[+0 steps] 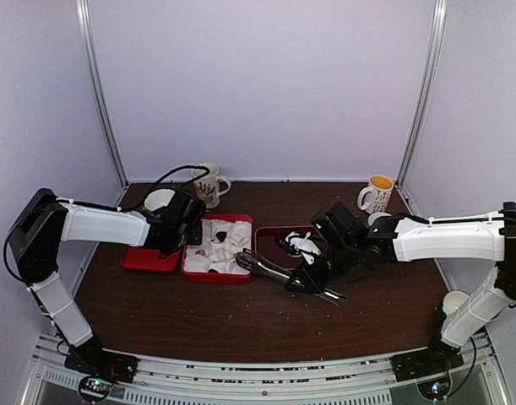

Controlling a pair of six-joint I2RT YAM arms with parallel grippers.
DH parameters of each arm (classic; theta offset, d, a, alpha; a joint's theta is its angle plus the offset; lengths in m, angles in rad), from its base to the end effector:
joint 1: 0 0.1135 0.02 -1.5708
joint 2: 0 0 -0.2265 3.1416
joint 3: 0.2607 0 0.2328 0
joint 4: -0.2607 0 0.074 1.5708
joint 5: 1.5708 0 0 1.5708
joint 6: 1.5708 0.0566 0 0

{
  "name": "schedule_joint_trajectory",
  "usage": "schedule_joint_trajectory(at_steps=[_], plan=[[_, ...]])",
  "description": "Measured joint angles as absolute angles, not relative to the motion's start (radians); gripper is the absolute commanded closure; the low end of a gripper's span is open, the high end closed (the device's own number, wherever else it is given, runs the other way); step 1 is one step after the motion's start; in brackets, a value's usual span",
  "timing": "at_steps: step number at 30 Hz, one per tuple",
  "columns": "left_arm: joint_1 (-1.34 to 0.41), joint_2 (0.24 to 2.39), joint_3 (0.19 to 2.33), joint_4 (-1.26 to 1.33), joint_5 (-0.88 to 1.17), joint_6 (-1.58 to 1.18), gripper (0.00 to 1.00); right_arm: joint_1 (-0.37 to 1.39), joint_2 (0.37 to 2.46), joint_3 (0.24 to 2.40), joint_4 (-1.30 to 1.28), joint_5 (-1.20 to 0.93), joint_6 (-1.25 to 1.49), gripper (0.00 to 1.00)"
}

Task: Pack the chocolate
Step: Place the fake chocolate in the empty pocket of the box, then place the packing box at the center of the board.

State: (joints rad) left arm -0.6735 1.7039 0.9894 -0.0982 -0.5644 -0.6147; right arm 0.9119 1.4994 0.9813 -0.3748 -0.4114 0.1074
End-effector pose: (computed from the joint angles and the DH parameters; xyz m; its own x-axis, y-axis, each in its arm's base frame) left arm 0.2870 -0.1903 0.1475 -0.6018 -0.1431 -0.7857 -0.1316 0.9881 -0.0792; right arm 0.1706 0.2573 0.1821 -0.5683 -0.5734 -0.5902 -0.8221 0.4268 0.3769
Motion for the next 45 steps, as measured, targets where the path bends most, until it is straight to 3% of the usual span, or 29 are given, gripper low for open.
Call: schedule_joint_trajectory(at_steps=[14,27,45], plan=[[-0.673,1.704,0.989,-0.098,-0.561,-0.614,1.00,0.926,1.547,1.011,-0.411,-0.405,0.085,0.72],[-0.673,1.704,0.989,-0.098,-0.561,-0.614,1.00,0.931,1.552,1.011,-0.410,-0.366,0.085,0.62],[-0.656,1.715,0.989,-0.094,-0.511,-0.643,1.00,0.918,1.441,0.963,-0.310,-0.241,0.124,0.64]])
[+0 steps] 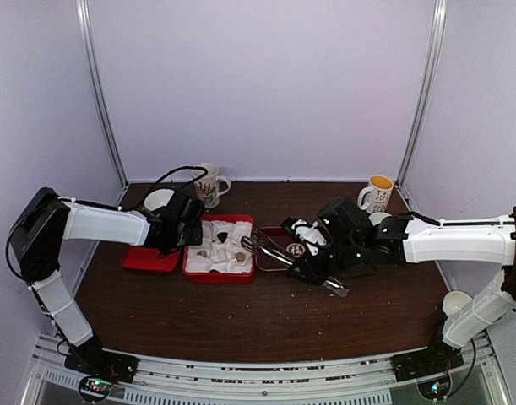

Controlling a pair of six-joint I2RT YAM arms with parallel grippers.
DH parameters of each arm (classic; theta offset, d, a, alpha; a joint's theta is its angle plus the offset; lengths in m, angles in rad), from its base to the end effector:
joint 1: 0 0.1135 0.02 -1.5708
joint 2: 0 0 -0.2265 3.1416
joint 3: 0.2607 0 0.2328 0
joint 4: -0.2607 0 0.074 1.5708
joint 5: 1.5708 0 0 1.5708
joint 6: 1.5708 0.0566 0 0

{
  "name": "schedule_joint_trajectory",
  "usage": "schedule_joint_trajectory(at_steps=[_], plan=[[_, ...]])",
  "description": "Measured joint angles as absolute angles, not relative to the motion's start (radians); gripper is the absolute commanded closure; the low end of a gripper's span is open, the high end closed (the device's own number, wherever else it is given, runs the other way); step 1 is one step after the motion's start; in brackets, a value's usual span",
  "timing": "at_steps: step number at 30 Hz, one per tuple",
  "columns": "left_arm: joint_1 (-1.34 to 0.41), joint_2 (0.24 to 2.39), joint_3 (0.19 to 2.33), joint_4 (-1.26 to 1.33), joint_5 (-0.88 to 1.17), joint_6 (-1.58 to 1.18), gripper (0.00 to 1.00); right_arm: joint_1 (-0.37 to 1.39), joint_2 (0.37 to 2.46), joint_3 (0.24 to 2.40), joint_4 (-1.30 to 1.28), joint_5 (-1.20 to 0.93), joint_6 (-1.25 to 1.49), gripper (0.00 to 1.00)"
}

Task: Pack the chocolate
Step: Place the packing box at the center of the board.

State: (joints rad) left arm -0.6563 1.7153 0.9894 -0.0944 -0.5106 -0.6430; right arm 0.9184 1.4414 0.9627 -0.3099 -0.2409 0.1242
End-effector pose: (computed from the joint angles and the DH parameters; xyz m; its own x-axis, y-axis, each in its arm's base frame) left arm 0.2901 -0.1885 0.1430 -0.6246 -0.1792 -0.7601 -0.1327 0.9835 -0.1229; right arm 0.1768 0.2537 0.1963 -0.5356 -0.5029 -0.6784 -0.8137 0.5223 0.2553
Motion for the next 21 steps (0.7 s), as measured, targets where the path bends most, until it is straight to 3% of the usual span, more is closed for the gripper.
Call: schedule_joint_trajectory(at_steps=[21], plan=[[-0.601,1.802,1.055,-0.130,-0.364,-0.751,0.96,0.733,1.372,0.788,-0.188,-0.062,0.276,0.64]])
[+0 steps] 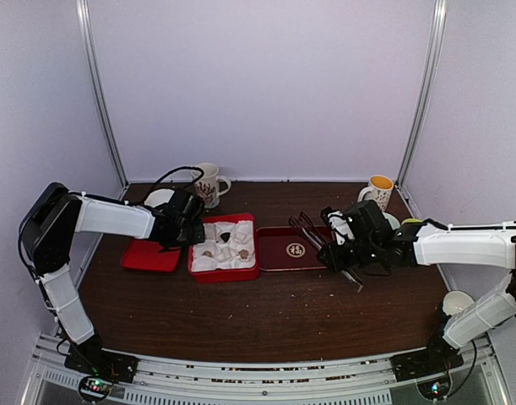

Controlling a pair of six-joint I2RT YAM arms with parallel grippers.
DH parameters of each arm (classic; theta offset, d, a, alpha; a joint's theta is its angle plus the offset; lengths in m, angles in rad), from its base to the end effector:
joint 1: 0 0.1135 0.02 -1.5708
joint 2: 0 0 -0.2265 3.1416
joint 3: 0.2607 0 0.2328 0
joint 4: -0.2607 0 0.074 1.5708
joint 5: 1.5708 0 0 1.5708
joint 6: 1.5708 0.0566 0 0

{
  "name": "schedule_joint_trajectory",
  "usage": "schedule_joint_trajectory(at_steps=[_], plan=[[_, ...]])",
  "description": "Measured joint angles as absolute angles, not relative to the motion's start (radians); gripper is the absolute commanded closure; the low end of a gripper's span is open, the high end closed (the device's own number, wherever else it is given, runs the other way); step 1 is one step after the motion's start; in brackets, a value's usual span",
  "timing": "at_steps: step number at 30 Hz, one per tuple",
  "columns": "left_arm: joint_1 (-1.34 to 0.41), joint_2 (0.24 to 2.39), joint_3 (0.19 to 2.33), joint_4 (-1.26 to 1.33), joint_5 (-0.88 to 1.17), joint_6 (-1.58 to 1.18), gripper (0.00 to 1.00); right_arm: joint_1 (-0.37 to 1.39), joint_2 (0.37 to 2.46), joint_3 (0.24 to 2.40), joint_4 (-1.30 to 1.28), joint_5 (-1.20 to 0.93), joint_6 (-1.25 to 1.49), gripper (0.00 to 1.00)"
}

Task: Pack the chocolate
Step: Place the packing box at the center of the board, then place the clamp on the plate.

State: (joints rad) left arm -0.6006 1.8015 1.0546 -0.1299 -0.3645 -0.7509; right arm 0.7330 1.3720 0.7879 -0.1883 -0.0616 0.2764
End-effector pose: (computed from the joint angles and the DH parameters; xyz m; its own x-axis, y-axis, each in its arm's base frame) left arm 0.3074 -0.1861 0.1277 -0.6955 -0.2962 -0.6546 -0.1842 0.9541 -0.2361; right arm 0.2128 0.1963 0.1705 -0.6901 -0.2548 -0.6773 -0.5325 0.8127 0.2368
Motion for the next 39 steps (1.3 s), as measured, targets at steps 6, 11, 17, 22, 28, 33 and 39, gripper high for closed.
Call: schedule_joint_trajectory(at_steps=[6,11,17,22,28,33,39], plan=[[-0.586,1.802,1.057,-0.149,-0.364,-0.787,0.87,0.717,1.373,0.763,-0.179,-0.046,0.289,0.63],[-0.582,1.801,1.057,-0.147,-0.363,-0.796,0.81,0.699,1.432,0.758,-0.155,-0.047,0.299,0.64],[-0.582,1.782,1.055,-0.143,-0.364,-0.789,0.76,0.683,1.478,0.747,-0.141,-0.045,0.316,0.62],[-0.582,1.720,1.048,-0.143,-0.371,-0.767,0.67,0.674,1.498,0.747,-0.126,-0.038,0.322,0.61],[-0.582,1.623,1.019,-0.128,-0.374,-0.737,0.60,0.665,1.528,0.755,-0.121,-0.019,0.324,0.61],[-0.582,1.545,0.993,-0.138,-0.381,-0.699,0.59,0.662,1.553,0.772,-0.100,-0.006,0.344,0.60],[-0.582,1.478,0.991,-0.197,-0.411,-0.641,0.51,0.661,1.594,0.787,-0.085,0.028,0.369,0.59]])
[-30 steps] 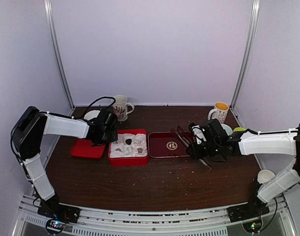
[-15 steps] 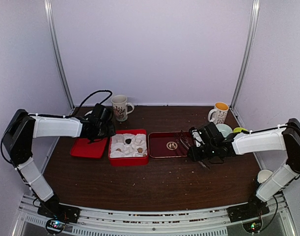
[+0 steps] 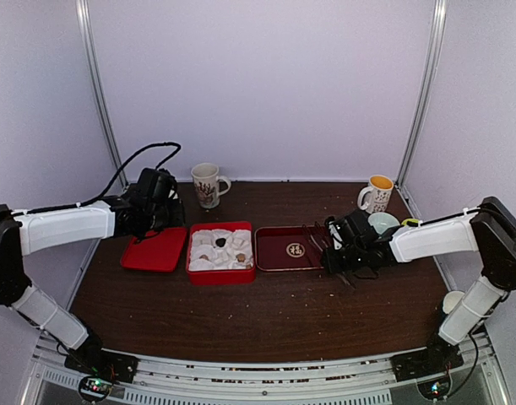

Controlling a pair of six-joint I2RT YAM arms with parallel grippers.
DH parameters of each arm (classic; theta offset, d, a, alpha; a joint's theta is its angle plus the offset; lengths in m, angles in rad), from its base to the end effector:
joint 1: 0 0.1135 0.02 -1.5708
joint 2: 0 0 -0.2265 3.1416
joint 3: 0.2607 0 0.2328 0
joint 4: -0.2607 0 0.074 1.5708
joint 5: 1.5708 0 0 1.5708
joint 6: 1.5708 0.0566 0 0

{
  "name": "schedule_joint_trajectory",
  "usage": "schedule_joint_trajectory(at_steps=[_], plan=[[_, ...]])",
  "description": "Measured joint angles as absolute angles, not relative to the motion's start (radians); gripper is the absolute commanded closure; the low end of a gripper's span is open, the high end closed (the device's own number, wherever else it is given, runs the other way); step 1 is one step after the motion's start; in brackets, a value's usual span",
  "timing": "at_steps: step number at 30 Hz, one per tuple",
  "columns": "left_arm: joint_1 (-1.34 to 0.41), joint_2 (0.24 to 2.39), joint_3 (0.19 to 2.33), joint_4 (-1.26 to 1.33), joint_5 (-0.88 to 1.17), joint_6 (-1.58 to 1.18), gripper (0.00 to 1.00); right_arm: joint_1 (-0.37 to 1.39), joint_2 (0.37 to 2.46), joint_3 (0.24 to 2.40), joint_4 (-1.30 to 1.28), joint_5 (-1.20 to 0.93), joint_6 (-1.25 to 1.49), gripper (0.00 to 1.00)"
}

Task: Pack the chocolate
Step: Place the clamp on the plate.

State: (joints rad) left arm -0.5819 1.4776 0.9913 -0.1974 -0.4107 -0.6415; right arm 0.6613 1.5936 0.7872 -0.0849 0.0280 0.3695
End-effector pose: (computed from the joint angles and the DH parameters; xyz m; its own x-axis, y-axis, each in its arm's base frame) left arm 0.2826 -0.1589 0.2074 -0.5696 -0.2820 -0.7720 -0.1192 0.9577 -0.2618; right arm 0.2426 0.1868 0.1175 -0.7892 -0.1567 -0.5939 -0.3378 0.9183 0.2066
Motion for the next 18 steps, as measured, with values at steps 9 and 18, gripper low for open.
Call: schedule_joint_trajectory(at_steps=[9,18], plan=[[-0.538,1.300,0.917,-0.273,-0.483,-0.588,0.49,0.656,1.639,0.802,-0.073,0.067,0.375,0.51],[-0.312,1.140,0.793,-0.373,-0.463,-0.571,0.47,0.636,1.690,0.828,-0.035,0.077,0.392,0.44]])
